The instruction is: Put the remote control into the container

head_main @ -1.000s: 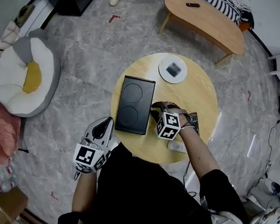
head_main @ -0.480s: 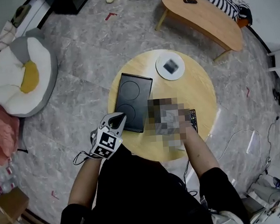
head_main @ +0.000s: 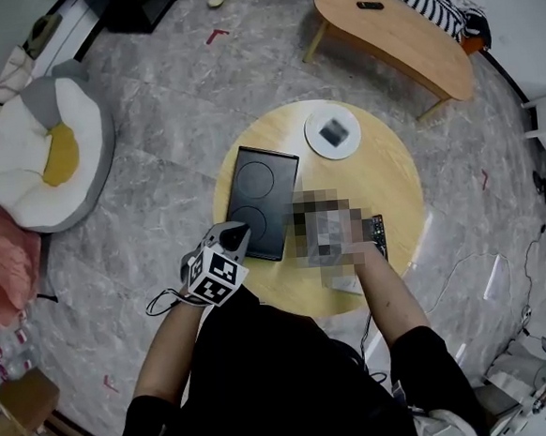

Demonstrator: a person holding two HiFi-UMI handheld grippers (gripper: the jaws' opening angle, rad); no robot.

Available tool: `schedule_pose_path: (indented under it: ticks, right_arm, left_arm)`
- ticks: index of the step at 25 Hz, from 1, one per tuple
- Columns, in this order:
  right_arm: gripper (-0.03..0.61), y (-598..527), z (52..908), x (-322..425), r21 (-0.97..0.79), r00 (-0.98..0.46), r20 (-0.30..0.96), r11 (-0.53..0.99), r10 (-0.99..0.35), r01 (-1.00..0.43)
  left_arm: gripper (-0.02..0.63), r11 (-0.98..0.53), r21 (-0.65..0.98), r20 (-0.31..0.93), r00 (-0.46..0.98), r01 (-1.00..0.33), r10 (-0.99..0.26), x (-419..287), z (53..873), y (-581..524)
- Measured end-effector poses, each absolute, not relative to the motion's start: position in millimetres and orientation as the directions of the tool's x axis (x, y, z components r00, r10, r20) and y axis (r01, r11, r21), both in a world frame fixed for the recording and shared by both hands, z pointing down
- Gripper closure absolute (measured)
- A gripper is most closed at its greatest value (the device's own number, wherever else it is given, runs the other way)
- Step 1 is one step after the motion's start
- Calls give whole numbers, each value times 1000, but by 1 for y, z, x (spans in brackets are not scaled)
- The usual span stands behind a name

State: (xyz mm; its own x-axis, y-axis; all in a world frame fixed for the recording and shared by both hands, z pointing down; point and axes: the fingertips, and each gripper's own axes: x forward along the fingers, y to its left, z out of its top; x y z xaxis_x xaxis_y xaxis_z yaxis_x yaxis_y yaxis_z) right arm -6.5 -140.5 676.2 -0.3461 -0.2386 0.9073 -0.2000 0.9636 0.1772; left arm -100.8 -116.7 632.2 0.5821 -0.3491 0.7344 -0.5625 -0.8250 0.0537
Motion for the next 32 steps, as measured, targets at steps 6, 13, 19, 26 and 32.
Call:
schedule_pose_path:
  ticks: [6, 13, 19, 26, 32]
  right_arm:
    - [509, -140, 676, -6, 190, -348, 905, 965, -244, -183]
    - [509, -138, 677, 5, 190, -339, 908, 963, -246, -190]
    - [509, -134, 677, 28, 197, -312, 913, 955, -262, -224]
    - [509, -128, 677, 46, 201, -289, 918, 946, -273, -255]
    - [509, -126, 676, 61, 206, -269, 922, 940, -279, -270]
  left_arm:
    - [607, -823, 44, 739, 572, -566, -355, -101, 633, -116]
    - [606, -830, 33, 767, 546, -556, -336, -100, 635, -116]
    - [607, -829, 4, 765, 536, -559, -357, -100, 635, -116]
    - [607, -832, -4, 769, 530, -554, -357, -99, 636, -115]
    - [607, -832, 2, 773, 529, -555, -350, -97, 635, -116]
